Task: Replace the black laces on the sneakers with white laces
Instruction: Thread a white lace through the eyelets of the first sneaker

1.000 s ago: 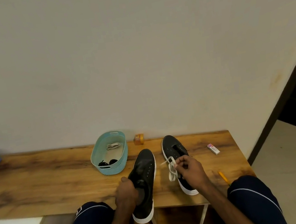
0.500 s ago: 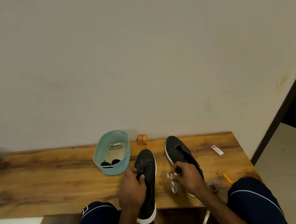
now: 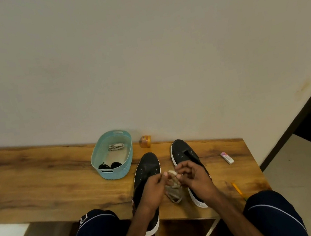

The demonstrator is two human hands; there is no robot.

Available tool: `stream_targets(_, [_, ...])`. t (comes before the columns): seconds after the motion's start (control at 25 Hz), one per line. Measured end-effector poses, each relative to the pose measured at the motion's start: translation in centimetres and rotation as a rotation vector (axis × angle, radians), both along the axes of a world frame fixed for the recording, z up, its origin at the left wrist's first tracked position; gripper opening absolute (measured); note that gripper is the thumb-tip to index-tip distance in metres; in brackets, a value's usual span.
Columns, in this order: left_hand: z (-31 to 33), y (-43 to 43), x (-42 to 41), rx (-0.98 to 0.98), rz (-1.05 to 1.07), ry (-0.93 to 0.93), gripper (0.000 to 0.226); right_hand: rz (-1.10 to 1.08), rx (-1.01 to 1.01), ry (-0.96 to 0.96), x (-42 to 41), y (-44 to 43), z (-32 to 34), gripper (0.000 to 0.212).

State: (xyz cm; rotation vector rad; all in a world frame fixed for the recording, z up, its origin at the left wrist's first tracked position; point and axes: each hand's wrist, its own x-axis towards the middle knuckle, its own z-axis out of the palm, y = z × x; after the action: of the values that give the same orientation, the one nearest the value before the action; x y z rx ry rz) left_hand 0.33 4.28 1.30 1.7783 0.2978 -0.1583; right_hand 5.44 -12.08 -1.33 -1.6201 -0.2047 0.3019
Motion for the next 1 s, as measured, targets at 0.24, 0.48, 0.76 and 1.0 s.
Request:
stream_targets(0.24, [0.8, 0.0, 1.0, -0.257, 0.127, 0.058, 0.030, 0.155, -0.118, -0.041, -0.4, -0.4, -0.1, 0.009])
stream_targets(0.48, [0.5, 0.4, 0.1, -0.034, -0.178, 0.010, 0.013, 0.062, 0.225, 0.423, -0.6, 0.4, 0.7, 0.035])
stream_targets(0.76, [0.7, 2.3, -0.5, 0.854, -0.059, 0.088, 0.014, -0.123, 0.607, 0.387, 1.2, -1.6, 3.1, 0.032])
stream_targets(1.0, [0.6, 2.3, -0.3, 0.561, 0.043, -0.069, 0.014, -0.251, 0.451, 0.304, 1.6, -2.7, 2.6, 0.027])
